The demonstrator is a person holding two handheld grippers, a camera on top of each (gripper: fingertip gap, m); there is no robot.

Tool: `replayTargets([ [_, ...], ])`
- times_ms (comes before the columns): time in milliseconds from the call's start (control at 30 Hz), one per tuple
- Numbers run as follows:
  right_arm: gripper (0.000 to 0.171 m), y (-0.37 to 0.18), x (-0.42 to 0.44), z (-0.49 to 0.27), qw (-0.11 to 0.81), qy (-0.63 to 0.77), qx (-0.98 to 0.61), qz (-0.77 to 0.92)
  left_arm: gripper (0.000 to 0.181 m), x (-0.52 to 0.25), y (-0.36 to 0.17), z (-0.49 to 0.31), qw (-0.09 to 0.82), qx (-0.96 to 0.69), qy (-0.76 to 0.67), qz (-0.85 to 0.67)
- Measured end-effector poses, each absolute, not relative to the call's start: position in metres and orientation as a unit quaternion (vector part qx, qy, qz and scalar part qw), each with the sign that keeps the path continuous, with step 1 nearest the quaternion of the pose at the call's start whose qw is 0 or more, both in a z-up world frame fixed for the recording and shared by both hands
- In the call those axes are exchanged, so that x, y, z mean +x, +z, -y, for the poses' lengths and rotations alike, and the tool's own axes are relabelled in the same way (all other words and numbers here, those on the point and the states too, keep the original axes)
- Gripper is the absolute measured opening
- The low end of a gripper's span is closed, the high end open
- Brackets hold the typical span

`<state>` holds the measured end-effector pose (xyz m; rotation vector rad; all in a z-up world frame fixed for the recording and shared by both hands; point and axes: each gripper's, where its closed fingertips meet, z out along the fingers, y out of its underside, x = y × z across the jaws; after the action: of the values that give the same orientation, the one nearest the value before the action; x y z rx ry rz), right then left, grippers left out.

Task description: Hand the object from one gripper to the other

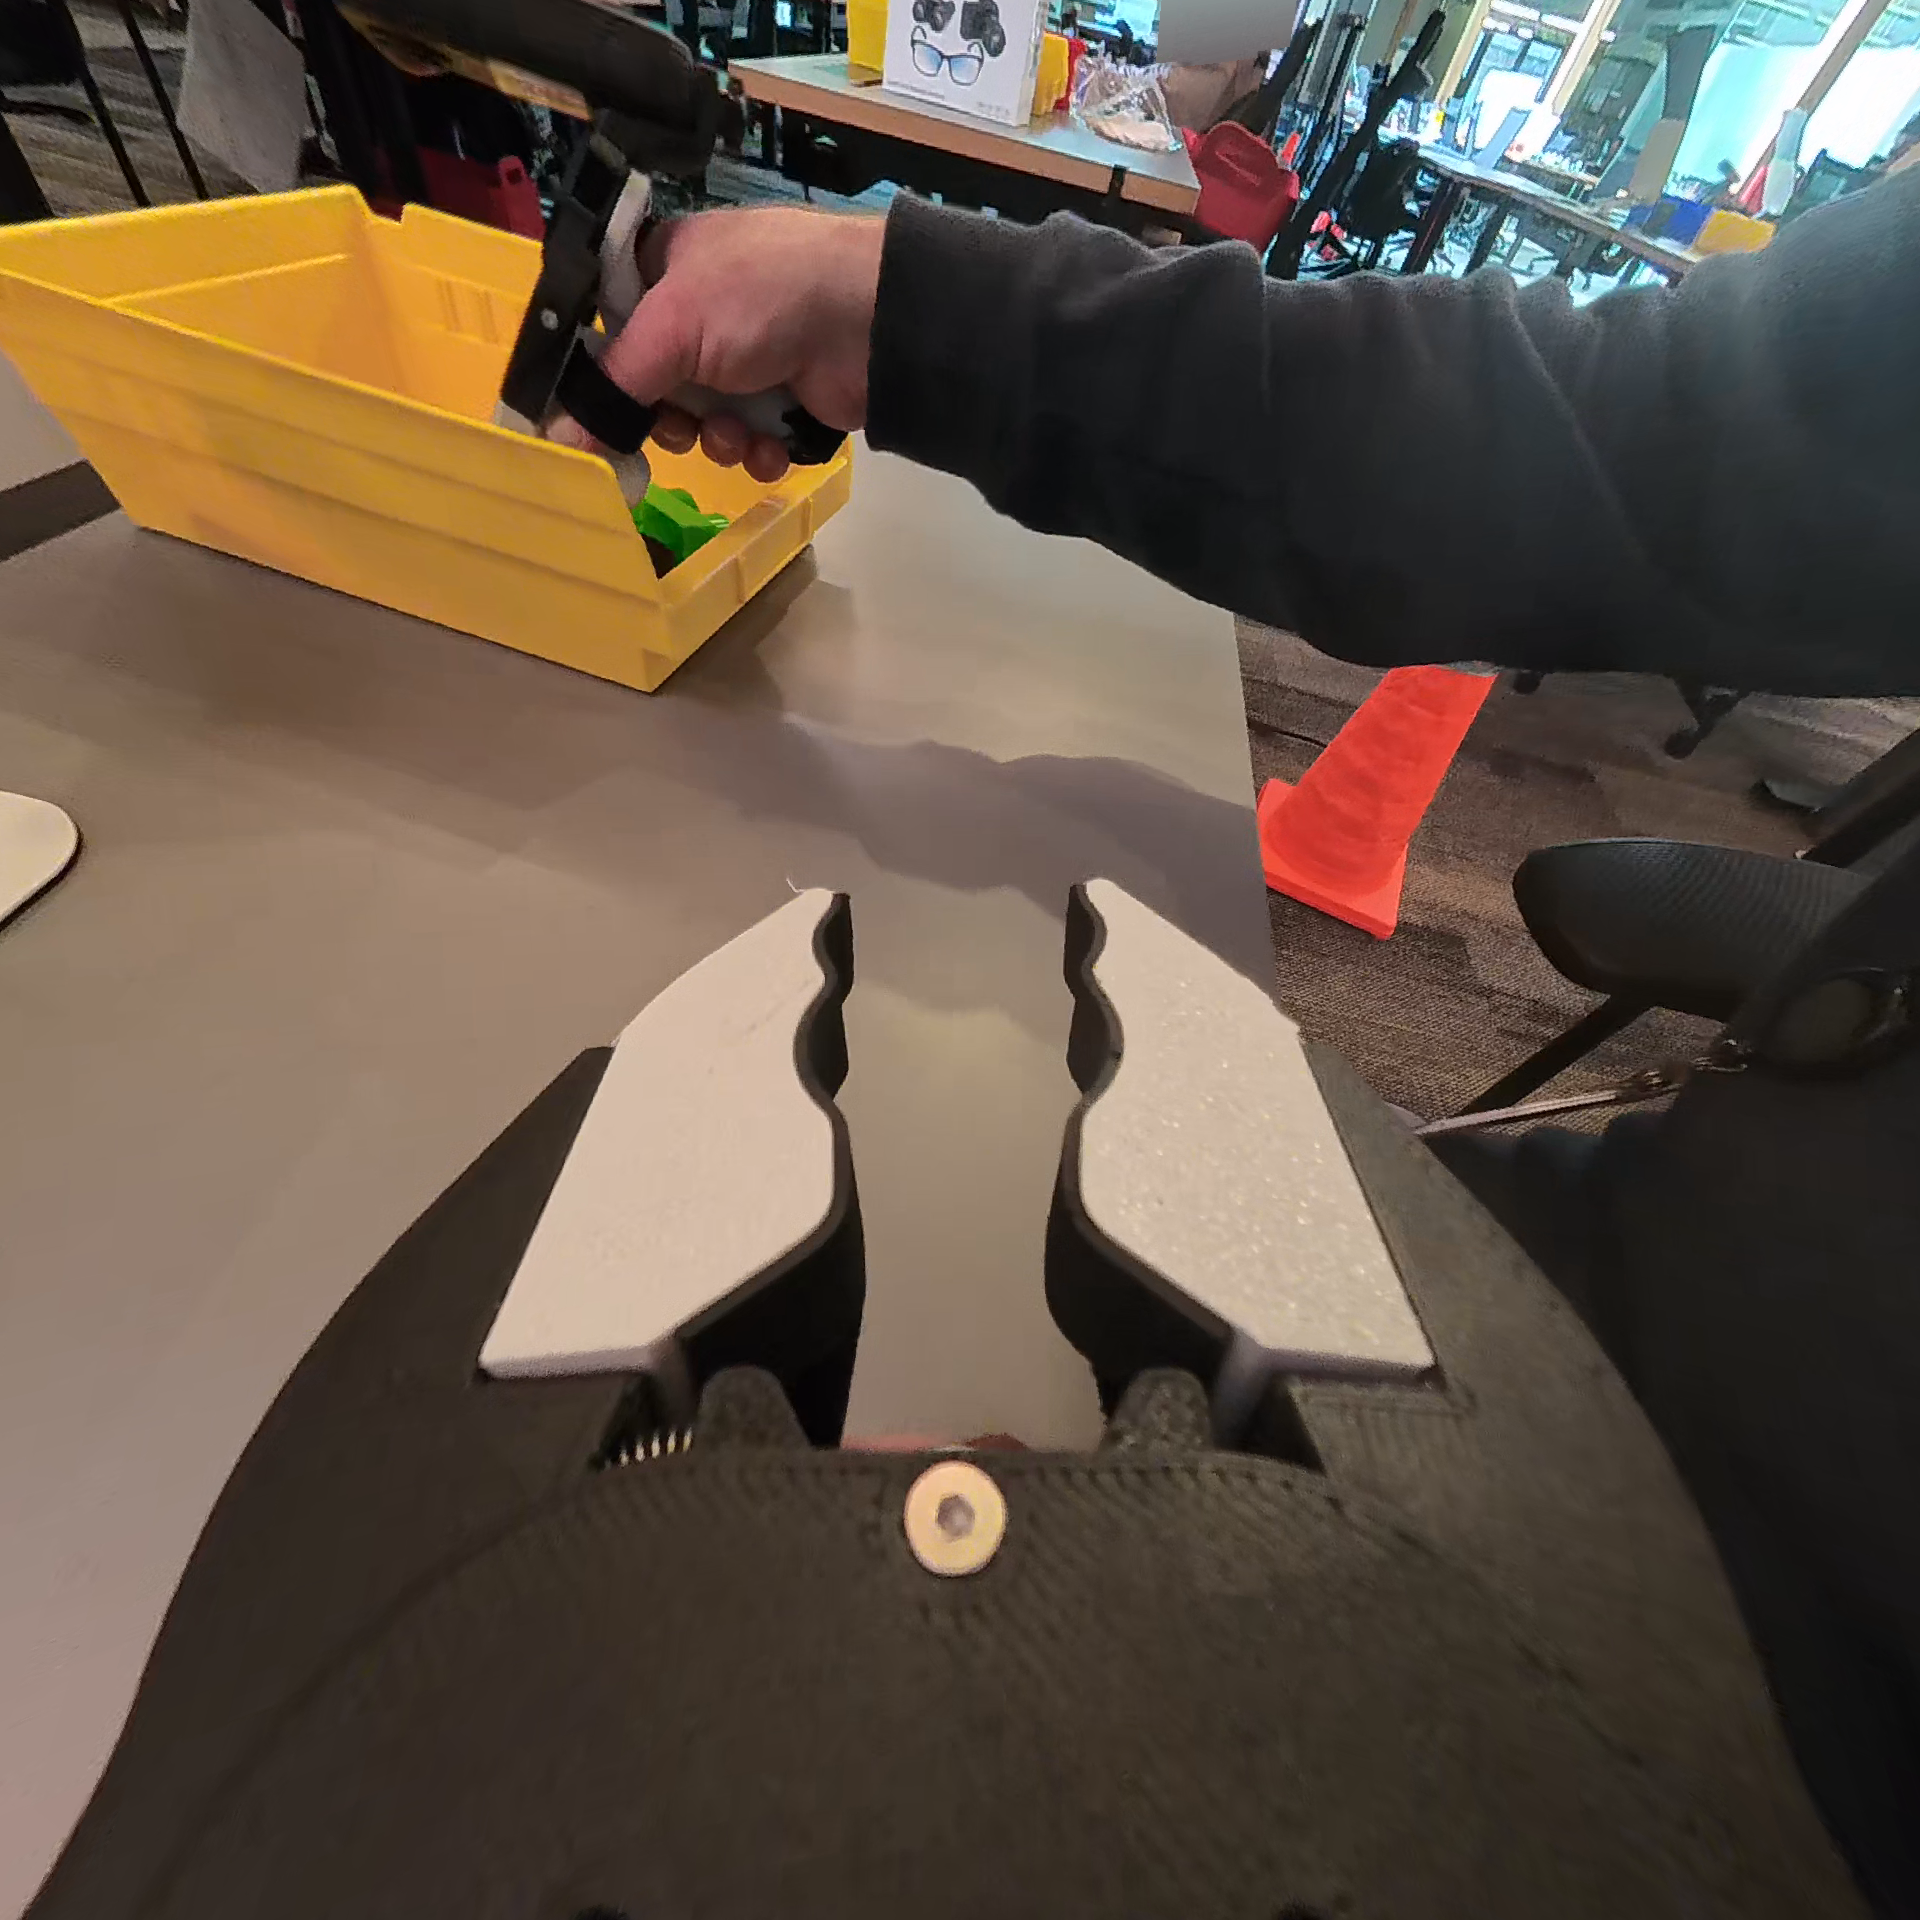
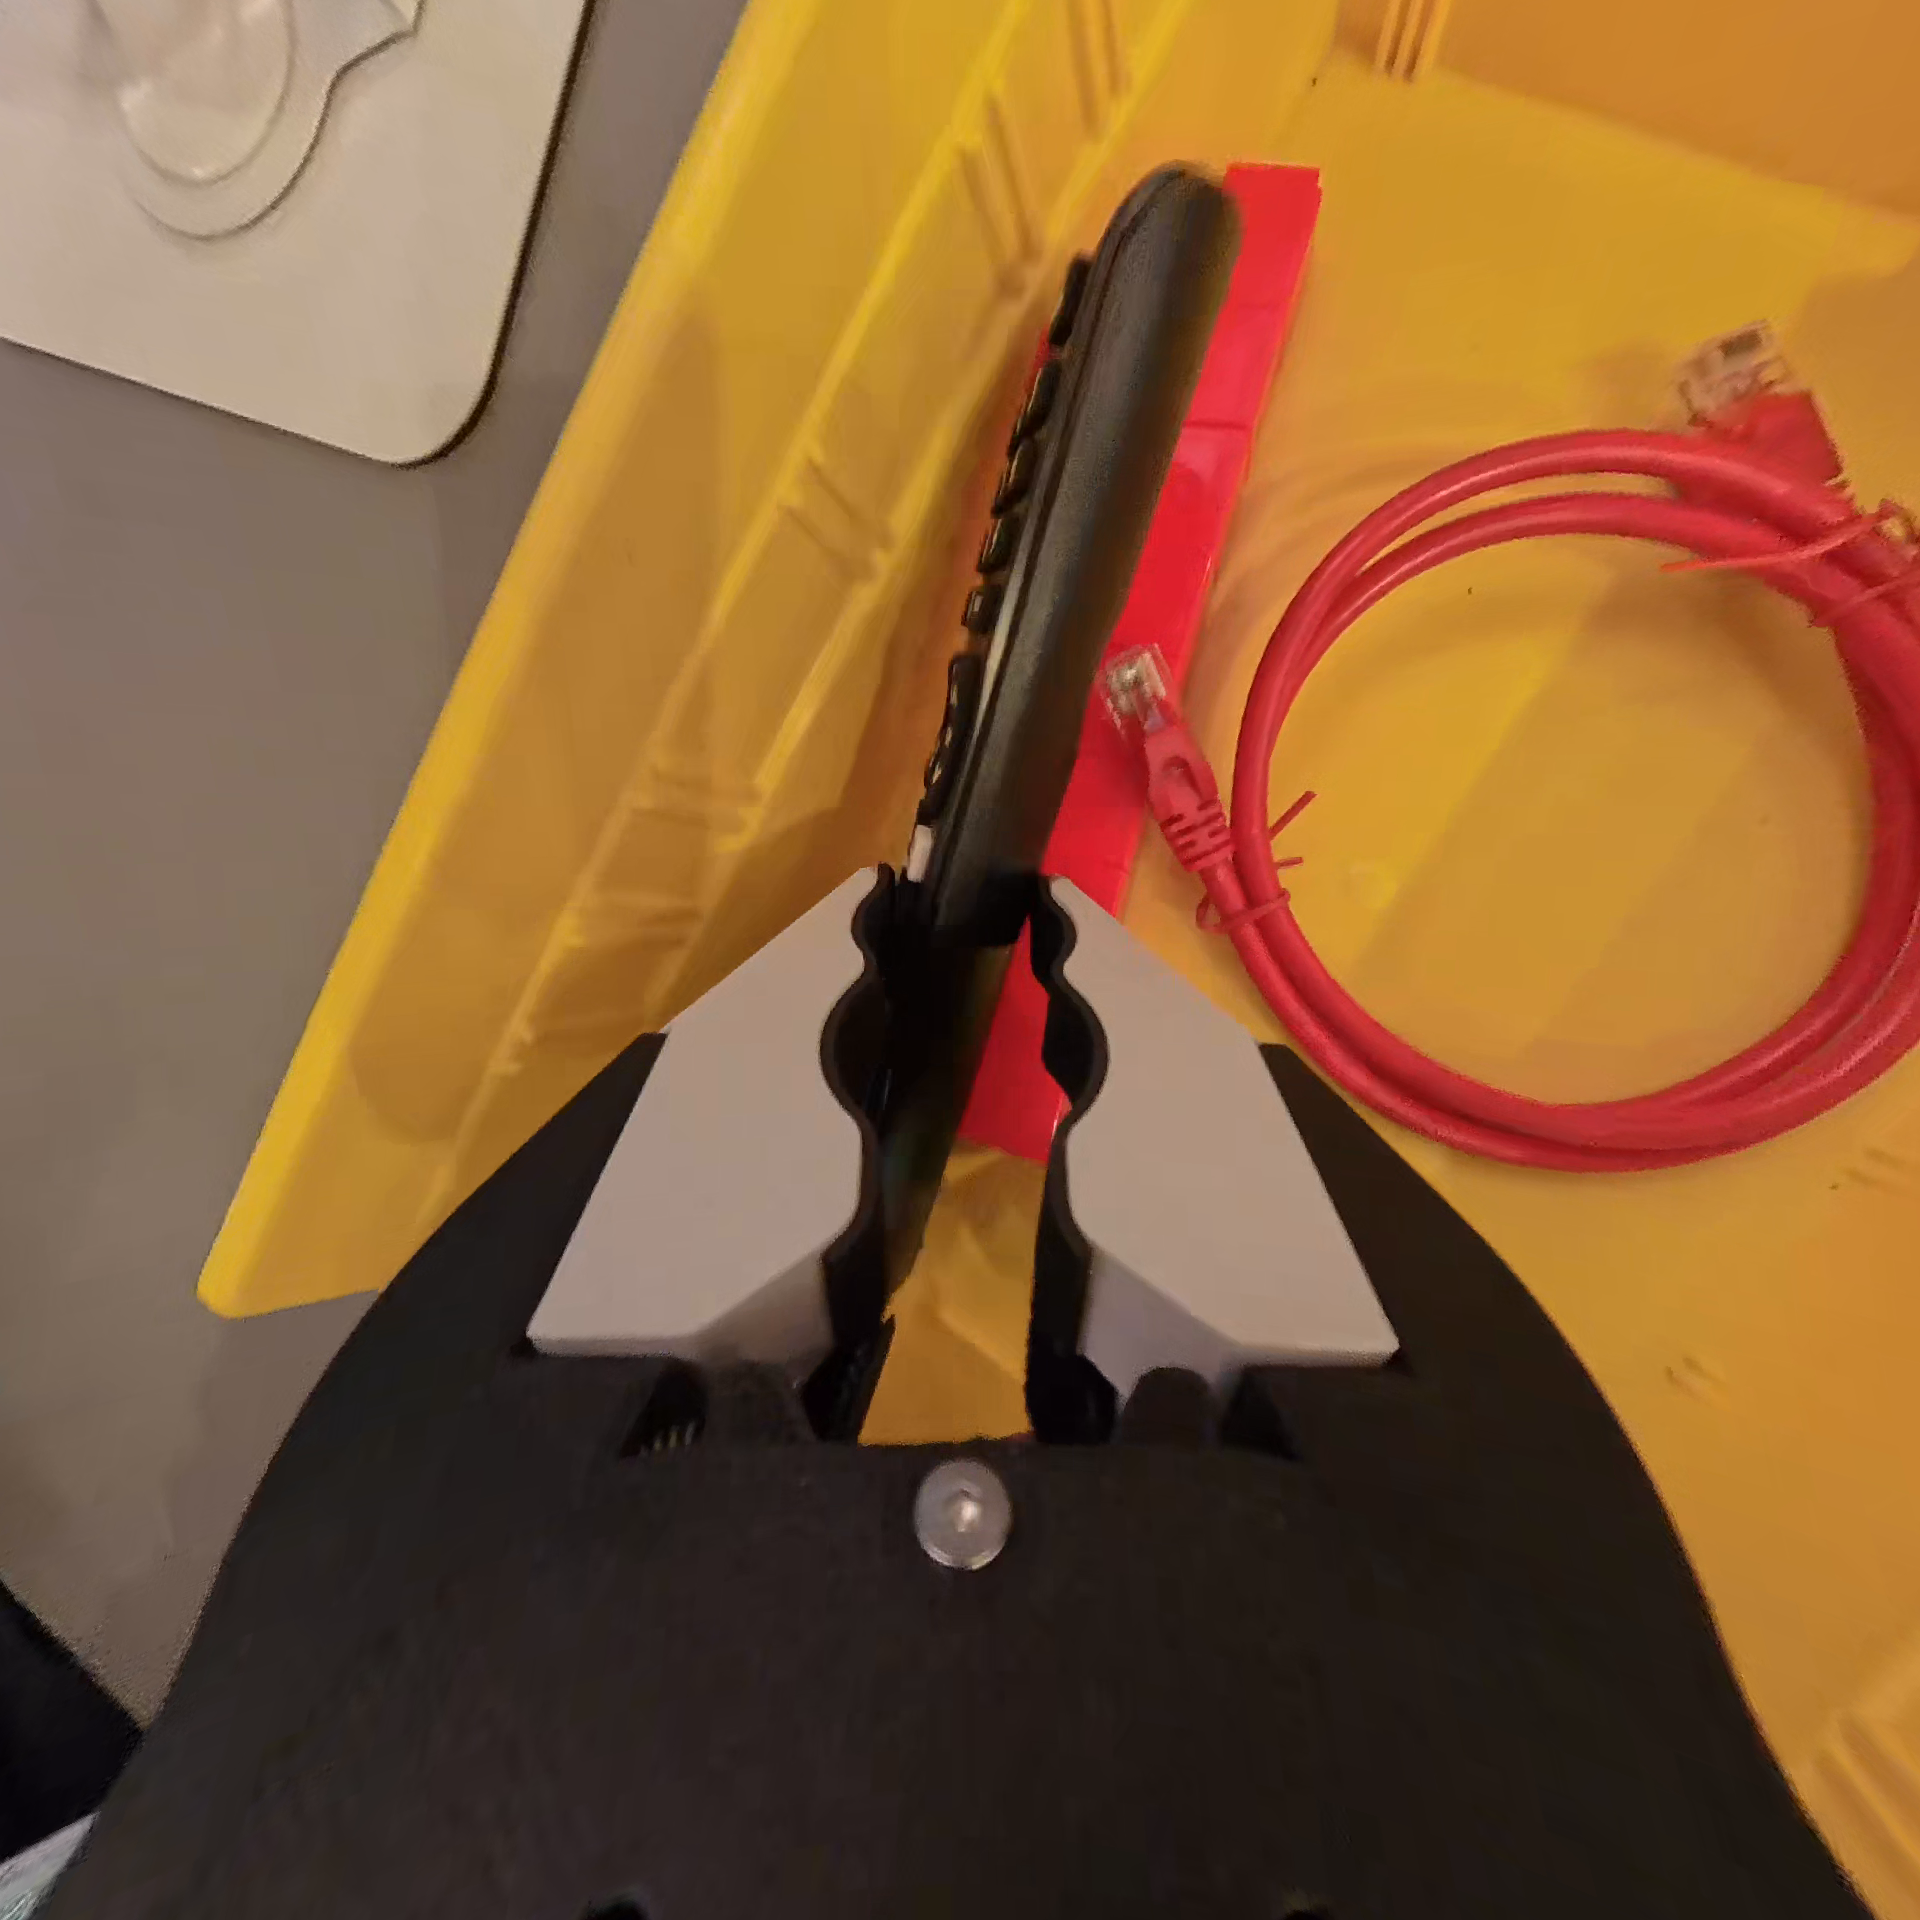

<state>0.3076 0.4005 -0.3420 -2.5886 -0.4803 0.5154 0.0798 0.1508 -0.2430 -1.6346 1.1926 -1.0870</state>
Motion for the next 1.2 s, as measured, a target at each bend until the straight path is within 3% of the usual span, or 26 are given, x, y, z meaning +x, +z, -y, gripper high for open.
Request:
replayTargets([
  [200, 0.045, -0.328, 0.314, -0.407, 0.279, 0.147, -0.932, 0.177, 0.042, 0.065, -0.242, -0.16, 0.424, -0.659, -0.402, -0.472],
  [433, 0.043, -0.273, 0.307, -0.385, 0.38, 0.113, -0.895, 0.202, 0.053, 0.022, -0.213, -0.184, 0.486, -0.666, -0.315, -0.47],
  [700, 0.037, -0.202, 0.259, -0.339, 0.482, 0.096, -0.831, 0.259, 0.053, -0.121, -0.184, -0.261, 0.548, -0.744, -0.108, -0.366],
  [1033, 0.036, -0.173, 0.198, -0.298, 0.522, 0.115, -0.787, 0.308, 0.06, -0.284, -0.23, -0.304, 0.456, -0.864, -0.01, -0.214],
  [1200, 0.032, -0.173, 0.16, -0.281, 0.54, 0.141, -0.761, 0.329, 0.034, -0.309, -0.265, -0.315, 0.391, -0.888, 0.039, -0.238],
])
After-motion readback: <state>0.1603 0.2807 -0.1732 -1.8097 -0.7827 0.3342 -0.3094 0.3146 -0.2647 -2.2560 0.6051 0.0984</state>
